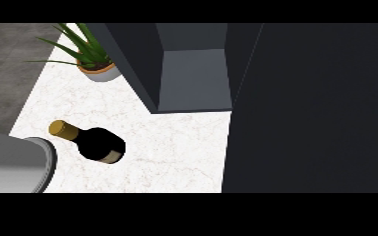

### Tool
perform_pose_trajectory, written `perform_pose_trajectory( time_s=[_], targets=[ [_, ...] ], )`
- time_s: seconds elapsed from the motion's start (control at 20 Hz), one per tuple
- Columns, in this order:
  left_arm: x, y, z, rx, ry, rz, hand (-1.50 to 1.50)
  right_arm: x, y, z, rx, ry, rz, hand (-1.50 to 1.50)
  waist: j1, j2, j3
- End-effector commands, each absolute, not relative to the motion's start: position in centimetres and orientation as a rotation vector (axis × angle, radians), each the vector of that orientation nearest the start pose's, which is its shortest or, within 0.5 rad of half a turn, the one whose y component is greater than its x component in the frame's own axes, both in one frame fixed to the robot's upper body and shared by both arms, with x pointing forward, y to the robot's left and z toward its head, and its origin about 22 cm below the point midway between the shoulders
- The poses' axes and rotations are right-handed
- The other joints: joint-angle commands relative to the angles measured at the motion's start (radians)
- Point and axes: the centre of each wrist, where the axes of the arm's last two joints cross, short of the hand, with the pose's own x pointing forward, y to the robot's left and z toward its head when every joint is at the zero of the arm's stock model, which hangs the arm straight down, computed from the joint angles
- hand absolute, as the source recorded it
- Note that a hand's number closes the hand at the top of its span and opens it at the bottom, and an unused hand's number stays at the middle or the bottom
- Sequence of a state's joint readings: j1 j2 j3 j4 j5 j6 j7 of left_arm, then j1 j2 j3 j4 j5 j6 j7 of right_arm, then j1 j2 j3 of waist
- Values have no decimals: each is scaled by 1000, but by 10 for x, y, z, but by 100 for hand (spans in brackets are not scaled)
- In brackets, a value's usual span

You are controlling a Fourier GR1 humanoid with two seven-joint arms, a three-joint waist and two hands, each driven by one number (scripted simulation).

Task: Pick up the wine, place it into the cabinet and close the cabinet

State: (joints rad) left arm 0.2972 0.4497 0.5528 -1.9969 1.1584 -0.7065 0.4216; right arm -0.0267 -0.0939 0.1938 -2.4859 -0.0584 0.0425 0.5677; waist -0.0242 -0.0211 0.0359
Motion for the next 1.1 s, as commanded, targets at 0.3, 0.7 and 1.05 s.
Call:
perform_pose_trajectory(
  time_s=[0.3, 0.7, 1.05],
  targets=[
    [154, 401, 72, -604, -1697, -7, -150, 138, -201, 205, 268, -1962, 272, -150, -43, 32, -42],
    [147, 406, 66, -553, -1667, 4, -150, 139, -198, 206, 284, -1965, 291, -150, -66, 34, -43],
    [139, 398, 58, -554, -1681, -27, -150, 143, -194, 207, 275, -1977, 281, -150, -65, 33, -46]
  ],
)
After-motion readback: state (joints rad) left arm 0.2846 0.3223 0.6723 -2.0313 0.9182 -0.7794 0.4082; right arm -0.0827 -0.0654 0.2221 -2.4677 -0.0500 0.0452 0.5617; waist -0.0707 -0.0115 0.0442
